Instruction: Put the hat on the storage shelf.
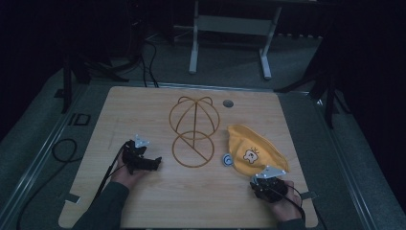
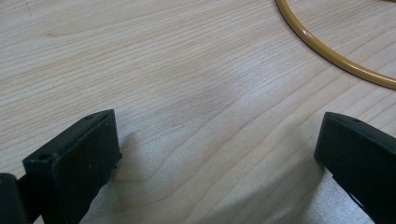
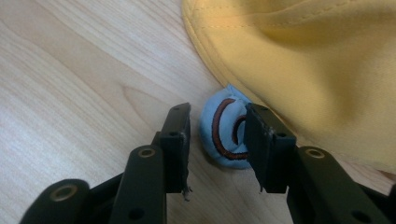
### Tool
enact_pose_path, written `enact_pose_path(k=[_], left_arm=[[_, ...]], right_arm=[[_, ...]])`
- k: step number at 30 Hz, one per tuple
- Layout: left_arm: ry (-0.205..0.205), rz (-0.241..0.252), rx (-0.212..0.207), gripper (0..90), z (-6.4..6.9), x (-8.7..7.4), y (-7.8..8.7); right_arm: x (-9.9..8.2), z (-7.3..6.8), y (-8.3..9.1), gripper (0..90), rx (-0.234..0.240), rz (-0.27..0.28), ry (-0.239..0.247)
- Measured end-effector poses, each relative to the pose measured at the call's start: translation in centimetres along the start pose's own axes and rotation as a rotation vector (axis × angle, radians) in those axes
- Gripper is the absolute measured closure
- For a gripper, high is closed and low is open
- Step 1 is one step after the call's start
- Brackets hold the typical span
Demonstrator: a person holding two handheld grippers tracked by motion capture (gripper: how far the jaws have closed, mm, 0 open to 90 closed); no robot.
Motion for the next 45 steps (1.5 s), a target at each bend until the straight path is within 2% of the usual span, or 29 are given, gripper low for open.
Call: enact_pose_path(k=[1, 2, 3, 6, 7, 14, 20, 31, 45], left_arm=[[0.0, 0.0, 0.0, 0.1, 0.0, 0.0, 0.0], [0.0, 0.0, 0.0, 0.1, 0.0, 0.0, 0.0], [0.0, 0.0, 0.0, 0.1, 0.0, 0.0, 0.0], [0.0, 0.0, 0.0, 0.1, 0.0, 0.0, 0.0], [0.0, 0.0, 0.0, 0.1, 0.0, 0.0, 0.0], [0.0, 0.0, 0.0, 0.1, 0.0, 0.0, 0.0], [0.0, 0.0, 0.0, 0.1, 0.0, 0.0, 0.0], [0.0, 0.0, 0.0, 0.1, 0.0, 0.0, 0.0], [-0.001, 0.0, 0.0, 0.1, 0.0, 0.0, 0.0]], right_arm=[[0.1, 0.3, -0.1, 73.0, -0.008, -0.006, -0.006], [0.1, 0.3, -0.1, 73.0, -0.008, -0.006, -0.006], [0.2, 0.5, -0.2, 79.0, -0.017, -0.016, -0.004], [0.4, 0.5, -0.2, 82.3, -0.026, -0.013, 0.012], [0.7, 0.2, -0.2, 83.5, -0.028, 0.007, 0.015], [1.4, -0.5, 0.0, 84.5, 0.004, 0.03, 0.015], [2.9, -1.0, 0.2, 84.6, 0.025, 0.063, 0.031], [6.2, -0.7, 0.8, 84.9, 0.003, 0.128, 0.035], [9.7, 0.1, 1.3, 84.9, -0.012, 0.18, 0.051]])
Point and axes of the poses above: each handheld gripper's, and its own axes: y roughly backward along the jaws, x roughly out of its top, z roughly to its right, the point moved 10 cm from there along -y, roughly forward along the jaws, and after that the axes turned 11 degrees about z, right-handed, at the moved point
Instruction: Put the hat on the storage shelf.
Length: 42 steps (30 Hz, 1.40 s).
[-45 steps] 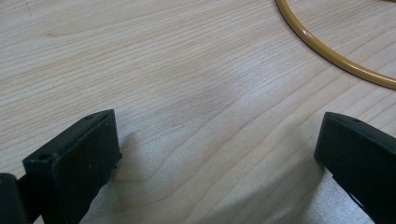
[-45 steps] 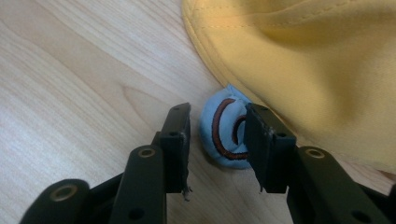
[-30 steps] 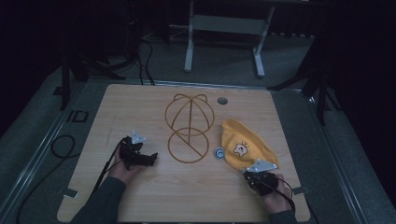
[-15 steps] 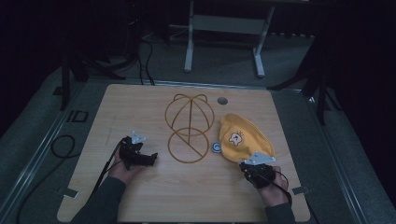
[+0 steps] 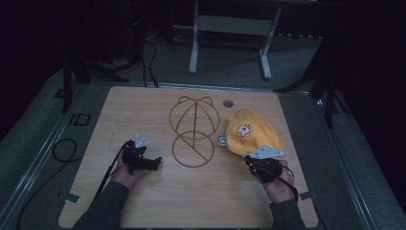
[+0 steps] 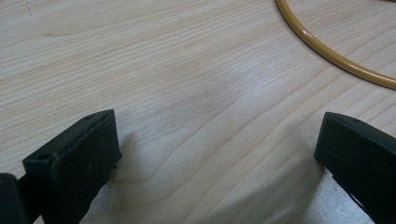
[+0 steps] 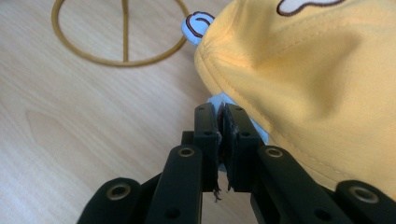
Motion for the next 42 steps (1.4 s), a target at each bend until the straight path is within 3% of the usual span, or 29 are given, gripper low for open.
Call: enact_pose_path(k=[16, 23, 30, 42], left_arm=[[0.003, 0.002, 0.001, 0.1, 0.0, 0.0, 0.0], [0.003, 0.002, 0.0, 0.1, 0.0, 0.0, 0.0], [0.003, 0.002, 0.0, 0.1, 0.0, 0.0, 0.0], [0.003, 0.002, 0.0, 0.1, 0.0, 0.0, 0.0]], right_arm=[[4.0, 2.0, 1.6, 85.1, -0.015, 0.082, -0.017], [5.7, 3.0, 2.9, 85.2, -0.04, 0.143, -0.056], [5.2, 3.8, 3.4, 85.2, -0.06, 0.136, -0.091], [4.1, 4.2, 3.8, 78.2, -0.059, 0.073, -0.052]])
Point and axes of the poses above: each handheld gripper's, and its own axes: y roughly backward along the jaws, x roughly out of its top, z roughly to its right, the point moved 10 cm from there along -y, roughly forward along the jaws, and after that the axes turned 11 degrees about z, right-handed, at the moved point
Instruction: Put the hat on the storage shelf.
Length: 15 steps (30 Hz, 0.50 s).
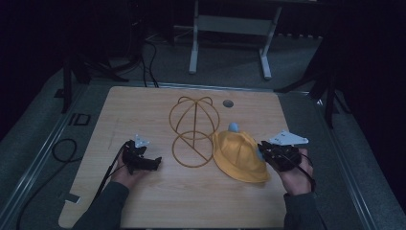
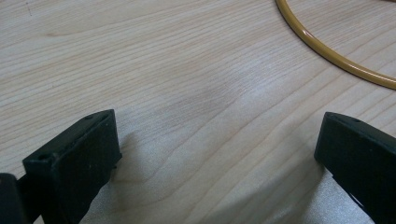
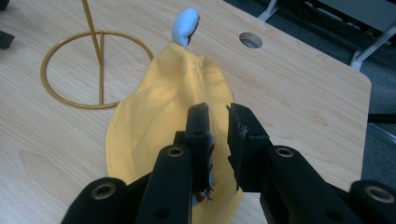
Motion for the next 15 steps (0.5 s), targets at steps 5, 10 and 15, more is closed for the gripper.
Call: enact_pose_path(k=[5, 10, 15], left_arm=[[0.0, 0.0, 0.0, 0.1, 0.0, 0.0, 0.0], [0.0, -0.001, 0.0, 0.1, 0.0, 0.0, 0.01], [0.0, -0.002, 0.0, 0.1, 0.0, -0.01, 0.02]], right_arm=[[-0.09, -0.2, -0.41, 76.8, 0.027, -0.025, 0.008], [-0.06, -0.45, -0.75, 76.2, 0.041, -0.046, 0.02], [0.18, -0.49, -0.99, 75.7, 0.051, -0.059, 0.034]])
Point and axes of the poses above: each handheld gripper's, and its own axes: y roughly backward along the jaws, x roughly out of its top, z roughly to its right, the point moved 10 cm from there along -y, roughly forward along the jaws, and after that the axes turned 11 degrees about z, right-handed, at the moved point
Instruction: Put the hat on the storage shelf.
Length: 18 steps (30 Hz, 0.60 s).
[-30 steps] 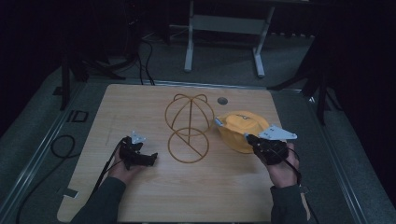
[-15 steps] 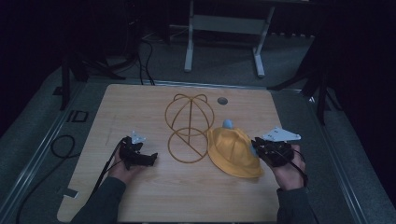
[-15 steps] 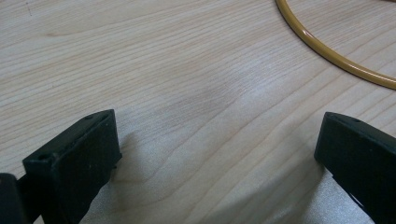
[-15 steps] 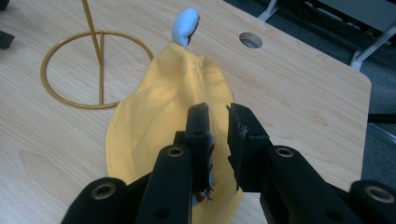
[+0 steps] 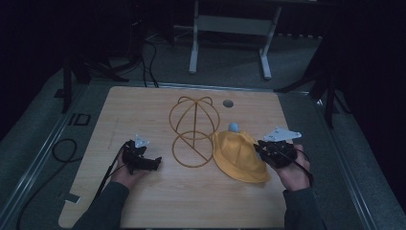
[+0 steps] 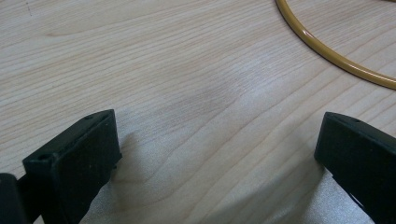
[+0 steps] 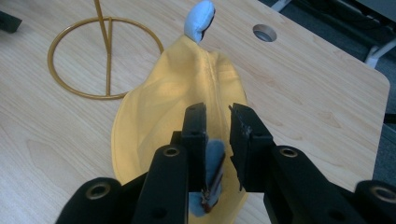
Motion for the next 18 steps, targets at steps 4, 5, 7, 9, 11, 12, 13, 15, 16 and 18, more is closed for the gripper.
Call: enact_pose_path(k=[4, 5, 7, 9, 11, 12, 13, 15, 16, 18], left_arm=[[0.0, 0.0, 0.0, 0.1, 0.0, 0.0, 0.0], [0.0, 0.0, 0.0, 0.1, 0.0, 0.0, 0.0], [0.0, 0.0, 0.0, 0.1, 0.0, 0.0, 0.0], [0.0, 0.0, 0.0, 0.1, 0.0, 0.0, 0.0], [0.0, 0.0, -0.001, 0.1, 0.0, 0.0, 0.0], [-0.001, 0.0, -0.001, 0.1, 0.0, 0.0, 0.0], [0.0, 0.0, 0.0, 0.1, 0.0, 0.0, 0.0], [0.0, 0.0, -0.001, 0.1, 0.0, 0.0, 0.0], [0.0, 0.0, -0.001, 0.1, 0.0, 0.0, 0.0], [0.0, 0.0, -0.001, 0.1, 0.0, 0.0, 0.0]], right_arm=[[0.3, 0.0, -0.4, 75.7, 0.012, -0.025, 0.023], [0.3, 0.0, -0.5, 75.7, 0.013, -0.031, 0.024], [0.3, 0.0, -0.8, 75.3, 0.017, -0.043, 0.031], [0.3, -0.1, -1.0, 74.6, 0.024, -0.057, 0.037], [0.3, -0.1, -1.2, 74.0, 0.03, -0.065, 0.045], [0.3, -0.2, -1.3, 73.9, 0.033, -0.071, 0.042], [0.4, -0.2, -1.4, 73.8, 0.033, -0.076, 0.047], [0.4, -0.1, -1.7, 73.2, 0.037, -0.089, 0.055], [0.5, -0.1, -1.8, 73.1, 0.04, -0.092, 0.057], [0.6, -0.1, -2.1, 72.3, 0.043, -0.107, 0.065]])
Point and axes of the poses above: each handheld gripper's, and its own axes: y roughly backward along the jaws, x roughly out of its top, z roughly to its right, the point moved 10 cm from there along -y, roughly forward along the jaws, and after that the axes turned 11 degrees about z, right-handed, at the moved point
